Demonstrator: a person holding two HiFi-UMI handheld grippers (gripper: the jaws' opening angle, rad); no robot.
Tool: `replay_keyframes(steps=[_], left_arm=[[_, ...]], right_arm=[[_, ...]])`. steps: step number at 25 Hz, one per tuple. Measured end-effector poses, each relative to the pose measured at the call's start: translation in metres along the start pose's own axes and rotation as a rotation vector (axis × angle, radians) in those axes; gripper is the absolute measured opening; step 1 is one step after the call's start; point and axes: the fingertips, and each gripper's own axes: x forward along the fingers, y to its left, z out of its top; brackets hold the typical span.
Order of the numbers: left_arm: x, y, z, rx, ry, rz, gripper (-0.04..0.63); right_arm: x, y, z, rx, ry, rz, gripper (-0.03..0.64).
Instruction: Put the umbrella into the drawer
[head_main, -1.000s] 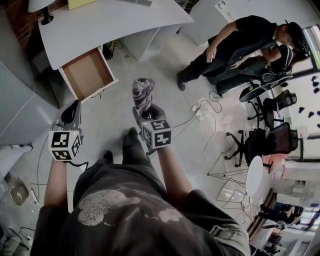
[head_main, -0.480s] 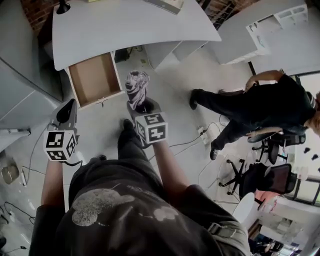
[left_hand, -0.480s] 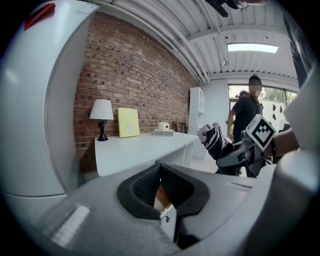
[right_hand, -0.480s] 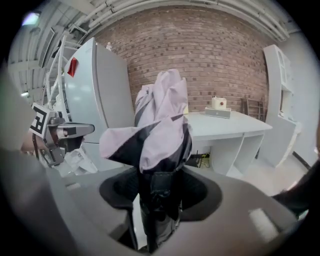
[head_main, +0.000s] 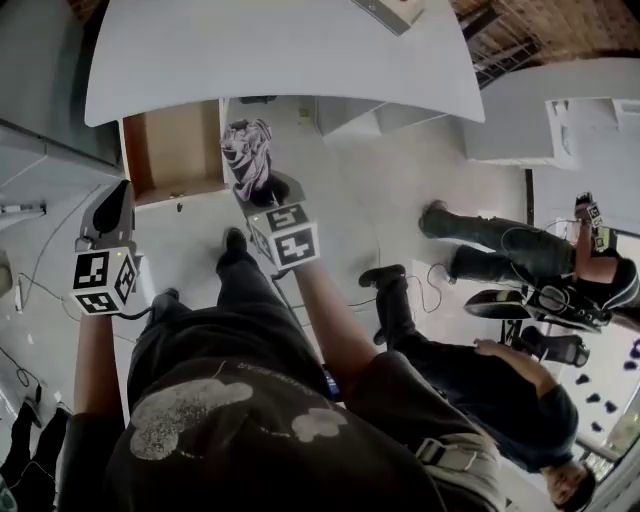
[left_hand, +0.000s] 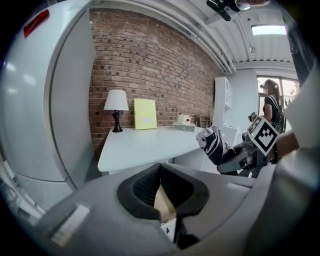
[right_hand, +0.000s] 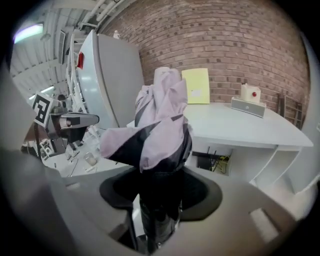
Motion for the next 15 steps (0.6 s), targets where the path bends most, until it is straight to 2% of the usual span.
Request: replay_keyframes(steps=[4,9,15], left_arm=[[0.005,0.008,-0.006,-0.051,0.015,0.110,0.011],[-0.001,0.035,-0.022,-0.121,0.032,0.255,0.011],[-0.007,0.055,-0.046,-0.159,0.050,0.332,0.011]], right_arm=[[0.030,-0.004,0.000,-0.083,0.050,0.095,0.216],[0.078,0.020,0.001,-0.210,0.107,0.234,0.216],[0.126,0.045,-0.011,-0.279,0.167,0.312,0.216]])
